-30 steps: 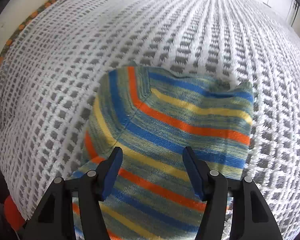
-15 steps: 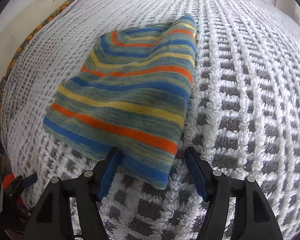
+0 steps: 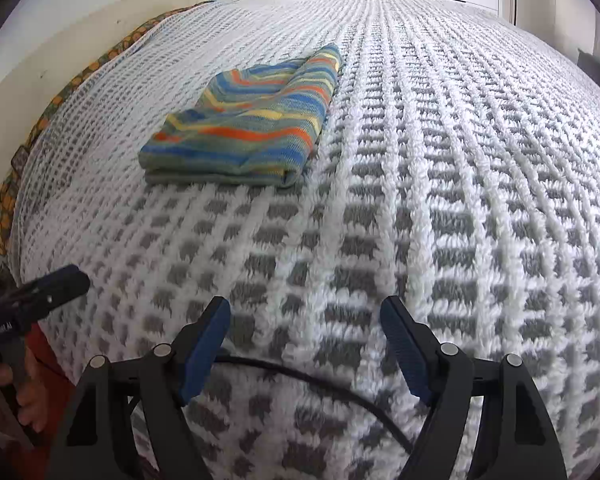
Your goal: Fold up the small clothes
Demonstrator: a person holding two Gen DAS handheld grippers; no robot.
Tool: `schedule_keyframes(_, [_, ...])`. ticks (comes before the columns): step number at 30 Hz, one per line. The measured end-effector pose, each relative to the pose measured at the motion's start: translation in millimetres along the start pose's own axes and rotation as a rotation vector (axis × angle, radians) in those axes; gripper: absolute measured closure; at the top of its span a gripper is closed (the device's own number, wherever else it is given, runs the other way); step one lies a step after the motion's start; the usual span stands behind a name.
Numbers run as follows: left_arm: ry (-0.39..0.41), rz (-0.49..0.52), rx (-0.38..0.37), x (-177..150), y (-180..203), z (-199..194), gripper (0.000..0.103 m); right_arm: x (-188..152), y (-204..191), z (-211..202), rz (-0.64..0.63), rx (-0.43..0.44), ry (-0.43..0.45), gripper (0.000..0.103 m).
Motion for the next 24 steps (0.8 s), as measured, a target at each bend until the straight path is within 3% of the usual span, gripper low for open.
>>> schedule_keyframes(5, [-0.046, 0.034, 0.035, -8.6, 4.2, 11.4, 0.010, -12.6, 1.0, -17.6, -0.053, -0.011, 0.009, 0.015])
schedule_keyframes(9, [-0.086, 0.044, 0.055, -14.6, -2.5, 22.3, 0.010, -27.0, 3.6, 3.1, -0.054, -0.015, -0.050, 0.010])
schedule_keyframes(16, [-0.112, 0.116, 0.103, -17.6, 7.5, 31.5, 0.006, -35.0, -4.3, 7.0, -0.093, -0.011, -0.028, 0.000])
schedule_keyframes(21, [-0.127, 0.065, 0.112, -17.8, 9.5, 17.9, 0.007, -31.9, -7.9, 6.0, -0.082, -0.005, -0.052, 0.001])
schedule_keyframes(24, [-0.128, -0.007, 0.081, -16.9, 25.1, -13.9, 0.009, -17.0, 0.8, -29.7, -0.019, 0.039, -0.032, 0.001])
Point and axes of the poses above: each gripper's, at about its wrist camera, not at the fingertips, and z roughly the way its jaws point, y to its right, x to its top, the point moved 2 cm from there along z, roughly the way its jaws point, and after that the axes turned 15 degrees about -x, right-handed, at the moved point
